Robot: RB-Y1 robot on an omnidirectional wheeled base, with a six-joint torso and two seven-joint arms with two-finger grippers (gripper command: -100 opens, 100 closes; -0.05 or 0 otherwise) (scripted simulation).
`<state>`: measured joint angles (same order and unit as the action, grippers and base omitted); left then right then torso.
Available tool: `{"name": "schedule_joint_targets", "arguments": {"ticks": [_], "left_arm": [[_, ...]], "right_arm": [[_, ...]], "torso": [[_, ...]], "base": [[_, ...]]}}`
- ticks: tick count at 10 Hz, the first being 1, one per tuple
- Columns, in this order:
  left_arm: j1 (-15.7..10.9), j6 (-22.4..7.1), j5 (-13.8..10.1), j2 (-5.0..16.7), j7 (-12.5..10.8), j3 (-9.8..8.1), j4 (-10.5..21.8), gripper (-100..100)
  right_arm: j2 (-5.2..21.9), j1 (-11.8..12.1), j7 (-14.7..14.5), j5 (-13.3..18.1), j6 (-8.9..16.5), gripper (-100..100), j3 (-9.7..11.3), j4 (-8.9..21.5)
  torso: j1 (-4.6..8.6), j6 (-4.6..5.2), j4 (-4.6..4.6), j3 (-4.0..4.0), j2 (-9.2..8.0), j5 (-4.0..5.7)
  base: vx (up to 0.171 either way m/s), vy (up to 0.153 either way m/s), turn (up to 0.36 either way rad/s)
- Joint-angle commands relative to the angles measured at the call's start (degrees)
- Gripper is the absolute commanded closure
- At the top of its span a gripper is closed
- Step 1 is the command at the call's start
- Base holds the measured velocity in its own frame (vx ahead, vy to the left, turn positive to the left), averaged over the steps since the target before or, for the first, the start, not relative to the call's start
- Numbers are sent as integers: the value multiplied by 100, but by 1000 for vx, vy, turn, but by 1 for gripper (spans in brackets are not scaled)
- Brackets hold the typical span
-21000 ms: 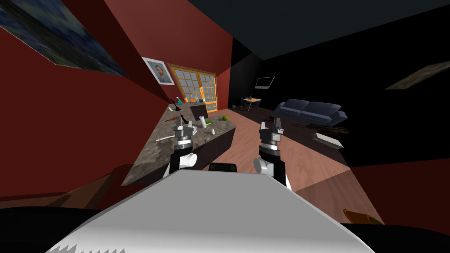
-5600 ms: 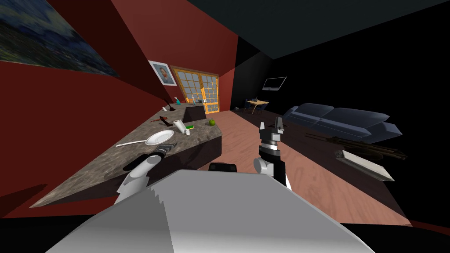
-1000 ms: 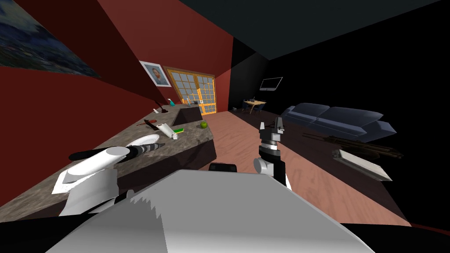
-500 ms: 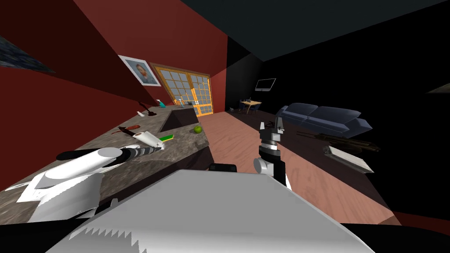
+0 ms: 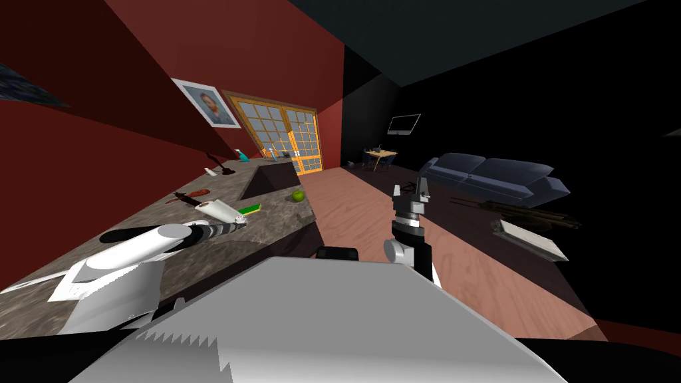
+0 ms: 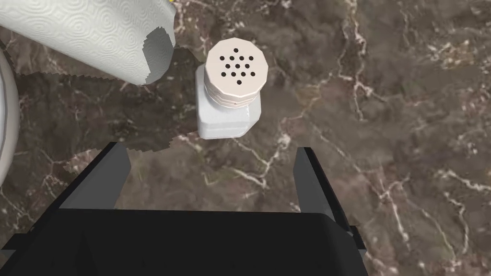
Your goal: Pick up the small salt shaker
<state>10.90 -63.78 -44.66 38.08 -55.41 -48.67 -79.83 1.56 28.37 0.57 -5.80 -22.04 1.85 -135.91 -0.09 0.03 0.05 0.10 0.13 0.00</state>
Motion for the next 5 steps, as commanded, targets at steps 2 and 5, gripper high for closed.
{"name": "schedule_joint_targets", "arguments": {"ticks": [2,5], "left_arm": [[0,-2,0,1,-1,0,-1,100],[0,-2,0,0,-1,0,-1,100]], "right_arm": [[0,0,0,0,0,0,0,0],[0,0,0,0,0,0,0,0]], "torso": [[1,0,0,0,0,0],[2,0,0,0,0,0]], "base": [[0,0,0],[0,0,0]]}}
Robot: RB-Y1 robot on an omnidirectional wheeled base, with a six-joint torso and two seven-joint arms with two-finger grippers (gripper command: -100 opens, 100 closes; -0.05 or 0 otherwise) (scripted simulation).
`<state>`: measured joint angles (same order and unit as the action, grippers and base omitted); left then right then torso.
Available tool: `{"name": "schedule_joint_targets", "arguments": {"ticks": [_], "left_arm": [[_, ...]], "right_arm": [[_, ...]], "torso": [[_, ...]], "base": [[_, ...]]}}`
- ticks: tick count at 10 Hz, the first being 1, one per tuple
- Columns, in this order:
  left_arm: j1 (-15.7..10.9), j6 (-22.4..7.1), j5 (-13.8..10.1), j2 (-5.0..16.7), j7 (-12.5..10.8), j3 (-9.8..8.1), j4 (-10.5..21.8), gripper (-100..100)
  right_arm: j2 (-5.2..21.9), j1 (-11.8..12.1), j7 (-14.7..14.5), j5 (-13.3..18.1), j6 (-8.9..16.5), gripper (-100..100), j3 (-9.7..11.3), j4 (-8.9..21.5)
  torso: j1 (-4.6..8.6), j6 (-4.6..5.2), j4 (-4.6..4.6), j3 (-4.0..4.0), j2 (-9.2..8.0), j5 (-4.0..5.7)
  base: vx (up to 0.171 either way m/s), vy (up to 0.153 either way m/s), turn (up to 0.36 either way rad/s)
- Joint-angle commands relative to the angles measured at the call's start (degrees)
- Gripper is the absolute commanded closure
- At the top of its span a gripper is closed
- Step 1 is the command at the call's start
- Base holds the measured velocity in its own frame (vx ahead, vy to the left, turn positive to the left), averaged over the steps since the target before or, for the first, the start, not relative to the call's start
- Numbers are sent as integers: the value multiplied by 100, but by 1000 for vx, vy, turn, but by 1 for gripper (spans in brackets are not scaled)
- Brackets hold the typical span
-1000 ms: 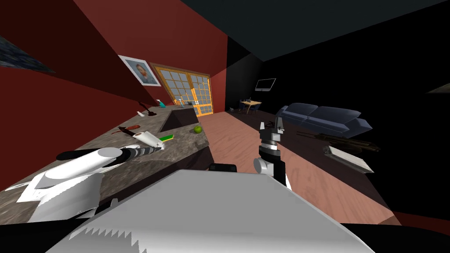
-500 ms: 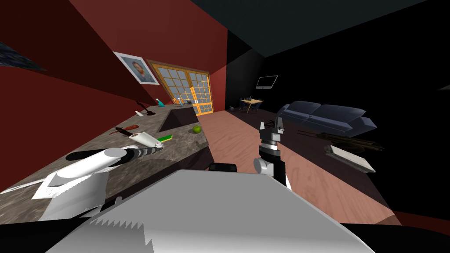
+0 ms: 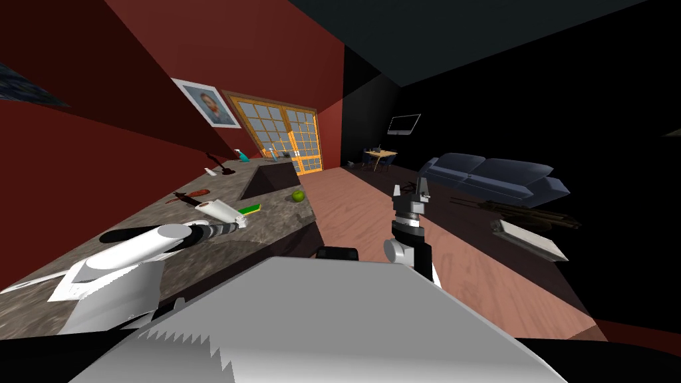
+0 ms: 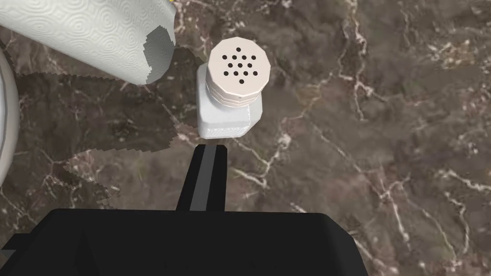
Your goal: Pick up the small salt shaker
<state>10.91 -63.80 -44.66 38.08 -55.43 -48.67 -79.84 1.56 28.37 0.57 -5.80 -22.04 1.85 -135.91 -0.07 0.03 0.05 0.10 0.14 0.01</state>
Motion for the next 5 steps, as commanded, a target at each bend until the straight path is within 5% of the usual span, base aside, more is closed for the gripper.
{"name": "schedule_joint_targets", "arguments": {"ticks": [1,2,5], "left_arm": [[0,0,0,0,0,0,0,0],[84,-173,82,121,-145,-144,99,-100],[225,-475,206,306,-397,-391,253,-100]], "right_arm": [[0,0,0,0,0,0,0,0],[0,0,0,0,0,0,0,0],[-2,-1,0,0,0,0,1,0]], "torso": [[0,0,0,0,0,0],[0,0,0,0,0,0],[57,-1,-6,-16,-29,14]], "base": [[0,0,0],[-37,-113,-75],[-86,-167,-50]]}}
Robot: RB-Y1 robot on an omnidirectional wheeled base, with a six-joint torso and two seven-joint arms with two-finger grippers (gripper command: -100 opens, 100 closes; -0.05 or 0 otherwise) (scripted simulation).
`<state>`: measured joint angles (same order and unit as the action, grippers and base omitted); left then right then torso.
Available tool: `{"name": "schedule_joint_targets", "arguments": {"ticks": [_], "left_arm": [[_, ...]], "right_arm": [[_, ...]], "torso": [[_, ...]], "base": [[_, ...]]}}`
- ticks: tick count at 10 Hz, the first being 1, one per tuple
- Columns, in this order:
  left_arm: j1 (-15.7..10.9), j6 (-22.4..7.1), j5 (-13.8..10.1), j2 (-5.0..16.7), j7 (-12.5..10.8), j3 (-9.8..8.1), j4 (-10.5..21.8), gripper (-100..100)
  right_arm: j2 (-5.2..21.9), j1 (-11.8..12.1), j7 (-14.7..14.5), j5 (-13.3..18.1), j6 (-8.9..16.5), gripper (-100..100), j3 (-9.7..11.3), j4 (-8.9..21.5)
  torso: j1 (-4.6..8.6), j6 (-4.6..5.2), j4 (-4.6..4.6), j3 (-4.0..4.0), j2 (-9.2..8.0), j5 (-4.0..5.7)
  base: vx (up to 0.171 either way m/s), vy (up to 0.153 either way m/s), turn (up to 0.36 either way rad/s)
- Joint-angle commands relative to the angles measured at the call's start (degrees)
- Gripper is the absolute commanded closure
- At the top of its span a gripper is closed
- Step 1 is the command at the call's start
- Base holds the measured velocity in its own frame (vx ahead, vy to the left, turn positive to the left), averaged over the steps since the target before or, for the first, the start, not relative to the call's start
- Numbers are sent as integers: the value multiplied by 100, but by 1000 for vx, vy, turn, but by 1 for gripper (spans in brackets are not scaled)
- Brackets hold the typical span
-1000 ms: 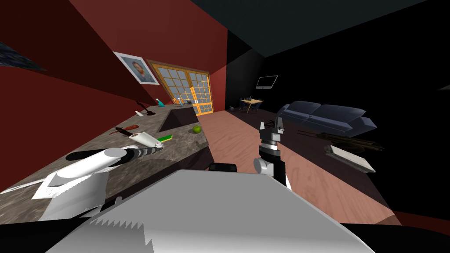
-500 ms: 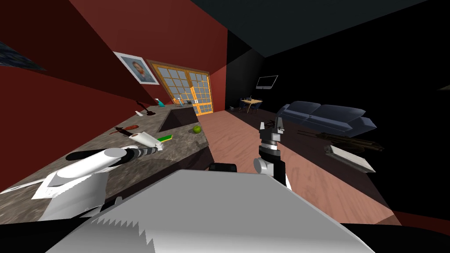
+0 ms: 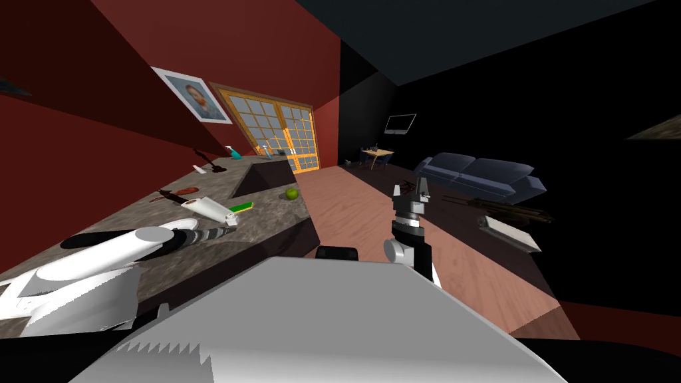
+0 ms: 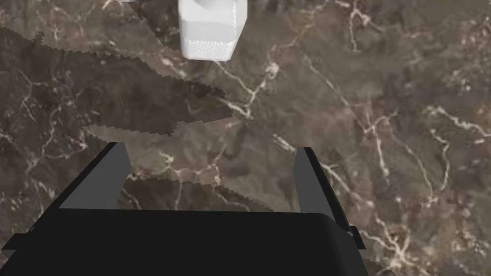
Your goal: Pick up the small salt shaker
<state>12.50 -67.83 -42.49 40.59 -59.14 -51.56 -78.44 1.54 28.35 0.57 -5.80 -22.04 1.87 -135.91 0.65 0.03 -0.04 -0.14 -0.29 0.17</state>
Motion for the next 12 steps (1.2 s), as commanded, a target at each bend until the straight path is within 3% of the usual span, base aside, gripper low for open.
{"name": "schedule_joint_targets", "arguments": {"ticks": [1,8,10,12], "left_arm": [[107,-160,22,103,-100,-175,158,-100],[465,-944,339,497,-754,-790,549,-100],[568,-1141,434,633,-898,-889,613,-100],[660,-1290,517,775,-985,-903,624,-100]], "right_arm": [[0,0,0,0,0,0,0,0],[0,0,0,0,0,0,0,0],[1,1,0,0,0,0,-1,0],[2,2,0,0,0,0,-2,0]], "torso": [[0,0,0,0,0,0],[4,-2,-1,-2,-2,3],[-12,-1,3,10,21,0],[-55,1,11,31,56,-9]], "base": [[-103,-184,-42],[-77,-178,-46],[-3,-127,-28],[90,-14,-19]]}}
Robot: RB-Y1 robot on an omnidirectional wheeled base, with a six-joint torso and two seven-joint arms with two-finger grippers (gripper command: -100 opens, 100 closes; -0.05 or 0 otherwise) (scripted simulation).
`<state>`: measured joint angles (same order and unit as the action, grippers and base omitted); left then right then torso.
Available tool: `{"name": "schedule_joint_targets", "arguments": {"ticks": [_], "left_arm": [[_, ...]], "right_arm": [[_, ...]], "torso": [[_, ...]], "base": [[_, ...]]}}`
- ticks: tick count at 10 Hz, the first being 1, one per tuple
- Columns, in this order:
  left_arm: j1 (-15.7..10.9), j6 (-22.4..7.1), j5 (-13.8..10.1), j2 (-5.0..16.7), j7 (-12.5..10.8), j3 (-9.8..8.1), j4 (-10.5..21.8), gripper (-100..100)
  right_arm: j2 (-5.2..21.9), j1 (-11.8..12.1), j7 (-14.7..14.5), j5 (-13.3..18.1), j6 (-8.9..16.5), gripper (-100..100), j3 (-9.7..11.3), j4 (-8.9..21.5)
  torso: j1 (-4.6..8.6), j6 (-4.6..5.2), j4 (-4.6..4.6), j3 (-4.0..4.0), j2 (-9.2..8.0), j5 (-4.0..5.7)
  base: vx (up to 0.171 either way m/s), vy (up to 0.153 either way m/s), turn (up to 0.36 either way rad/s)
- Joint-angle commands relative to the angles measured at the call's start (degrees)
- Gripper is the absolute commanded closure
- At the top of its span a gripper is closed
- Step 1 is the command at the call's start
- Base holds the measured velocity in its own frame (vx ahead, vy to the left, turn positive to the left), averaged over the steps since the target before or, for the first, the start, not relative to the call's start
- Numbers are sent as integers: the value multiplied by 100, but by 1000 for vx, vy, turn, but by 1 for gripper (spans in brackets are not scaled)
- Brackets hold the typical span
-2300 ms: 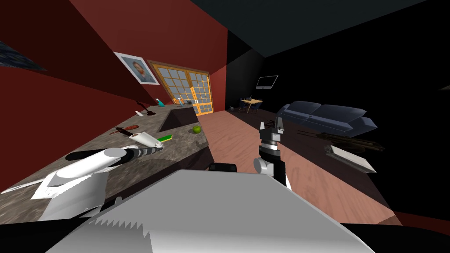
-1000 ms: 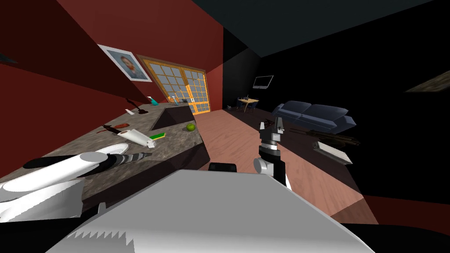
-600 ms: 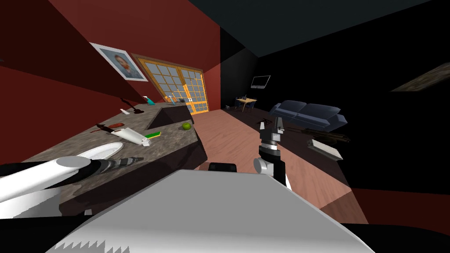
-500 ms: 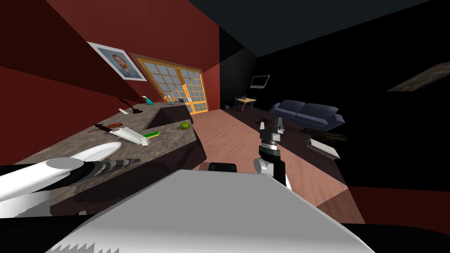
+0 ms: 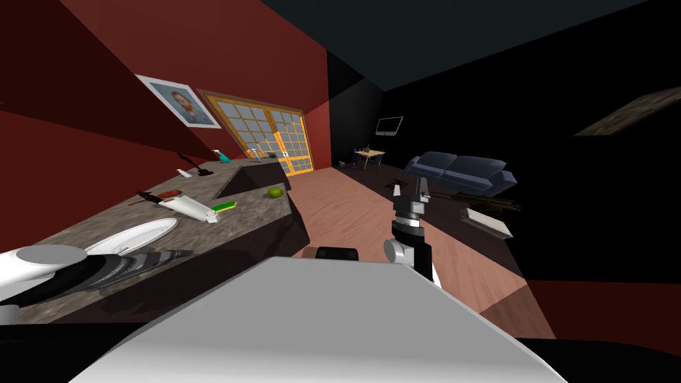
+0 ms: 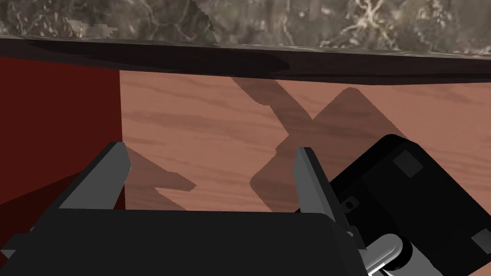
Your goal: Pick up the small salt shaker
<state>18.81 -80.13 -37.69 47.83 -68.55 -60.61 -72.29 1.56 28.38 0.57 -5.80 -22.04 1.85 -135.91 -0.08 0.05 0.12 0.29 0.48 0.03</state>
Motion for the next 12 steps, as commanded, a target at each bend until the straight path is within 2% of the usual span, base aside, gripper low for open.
{"name": "schedule_joint_targets", "arguments": {"ticks": [1,5,12], "left_arm": [[57,-100,62,101,-61,17,0,-100],[162,-217,150,286,-81,150,-64,-100],[314,-342,279,520,-34,523,-161,-100]], "right_arm": [[0,0,0,0,0,0,0,0],[1,1,0,0,0,0,-1,0],[1,1,0,0,0,0,-1,0]], "torso": [[0,0,0,0,0,0],[-43,2,10,25,41,-11],[-46,1,9,21,33,-14]], "base": [[138,48,-8],[181,90,-1],[169,123,2]]}}
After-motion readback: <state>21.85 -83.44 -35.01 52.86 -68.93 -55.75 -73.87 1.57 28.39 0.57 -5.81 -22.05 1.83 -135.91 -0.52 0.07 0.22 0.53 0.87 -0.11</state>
